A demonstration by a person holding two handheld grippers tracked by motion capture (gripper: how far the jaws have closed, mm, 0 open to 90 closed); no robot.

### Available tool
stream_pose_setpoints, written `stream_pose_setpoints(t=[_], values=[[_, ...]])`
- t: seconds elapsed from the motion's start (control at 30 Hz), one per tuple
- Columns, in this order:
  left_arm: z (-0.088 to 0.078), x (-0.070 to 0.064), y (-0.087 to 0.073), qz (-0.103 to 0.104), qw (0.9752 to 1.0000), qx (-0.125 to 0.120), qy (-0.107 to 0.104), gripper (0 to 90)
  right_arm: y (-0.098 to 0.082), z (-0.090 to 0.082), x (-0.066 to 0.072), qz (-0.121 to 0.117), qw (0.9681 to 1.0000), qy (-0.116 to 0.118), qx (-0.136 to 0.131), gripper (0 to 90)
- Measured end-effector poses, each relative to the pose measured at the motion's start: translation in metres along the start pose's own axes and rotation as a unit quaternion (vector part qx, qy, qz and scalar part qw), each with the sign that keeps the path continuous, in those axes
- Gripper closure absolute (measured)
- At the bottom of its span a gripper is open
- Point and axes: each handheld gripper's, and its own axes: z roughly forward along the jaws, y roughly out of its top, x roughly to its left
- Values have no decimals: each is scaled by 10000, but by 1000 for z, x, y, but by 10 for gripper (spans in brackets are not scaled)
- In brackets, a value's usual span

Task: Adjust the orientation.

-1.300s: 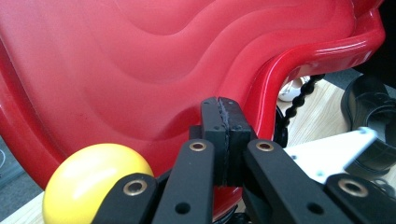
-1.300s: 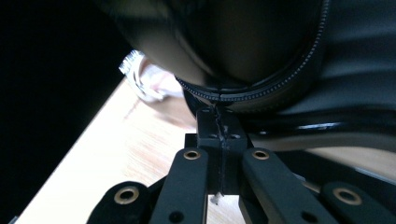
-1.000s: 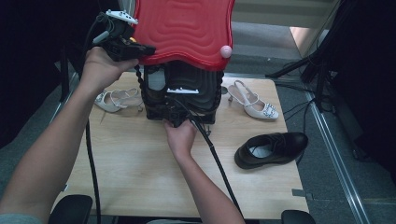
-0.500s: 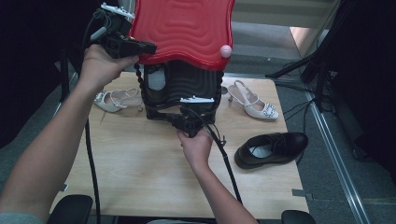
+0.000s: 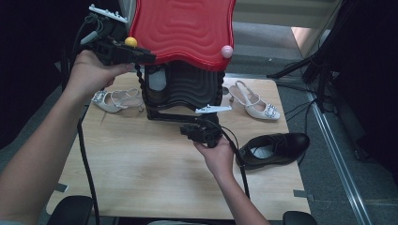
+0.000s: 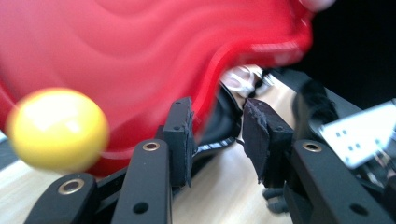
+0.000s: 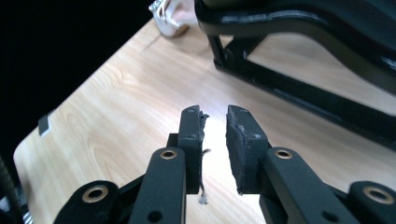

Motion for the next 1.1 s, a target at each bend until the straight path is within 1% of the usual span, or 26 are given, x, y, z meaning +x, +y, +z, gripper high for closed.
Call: stream_pose_setpoints(t=[0.03, 0.07, 0.13, 0.23, 0.3, 0.4, 0.43, 0.5, 0.67, 0.7, 0.8, 0.87, 0.93, 1.0, 1.1], values=[[-1, -1, -5, 60, 10000, 12, -72, 634, -2, -2, -2, 17, 10000, 38, 63, 772], [-1, -1, -7, 87, 9999, 32, -80, 628, -4, -5, -4, 54, 9999, 49, 135, 768], [-3, -3, -15, 200, 9997, 26, -130, 621, -7, -9, -7, 75, 9998, 92, 182, 766], [-3, -5, -27, 200, 9995, 22, -228, 604, -13, -20, -11, 6, 9998, 66, 160, 756], [-1, -6, -35, 192, 9994, 27, -289, 597, -15, -25, -14, 50, 9999, 46, 136, 746], [4, -9, -49, 246, 9991, 168, -309, 586, -16, -36, -19, 114, 9999, 13, 84, 722], [5, -9, -53, 254, 9990, 188, -303, 581, -17, -41, -21, 106, 9999, -32, 81, 714], [9, -11, -62, 262, 9988, 220, -356, 567, -18, -48, -25, 152, 9998, -78, 114, 707], [21, -15, -84, 185, 9980, 291, -537, 556, -23, -66, -39, 262, 9991, -278, 202, 705], [23, -16, -88, 169, 9979, 306, -550, 556, -25, -70, -42, 303, 9987, -325, 234, 703], [30, -17, -98, 127, 9975, 331, -617, 550, -28, -81, -51, 318, 9982, -440, 264, 703], [35, -17, -104, 113, 9972, 340, -658, 549, -31, -87, -58, 388, 9977, -480, 271, 703], [40, -18, -110, 56, 9971, 341, -682, 549, -34, -91, -64, 461, 9970, -534, 312, 702], [46, -17, -116, 6, 9965, 383, -745, 546, -38, -96, -70, 489, 9966, -575, 344, 699], [56, -18, -124, -53, 9961, 441, -768, 545, -42, -104, -78, 559, 9958, -616, 385, 699]])
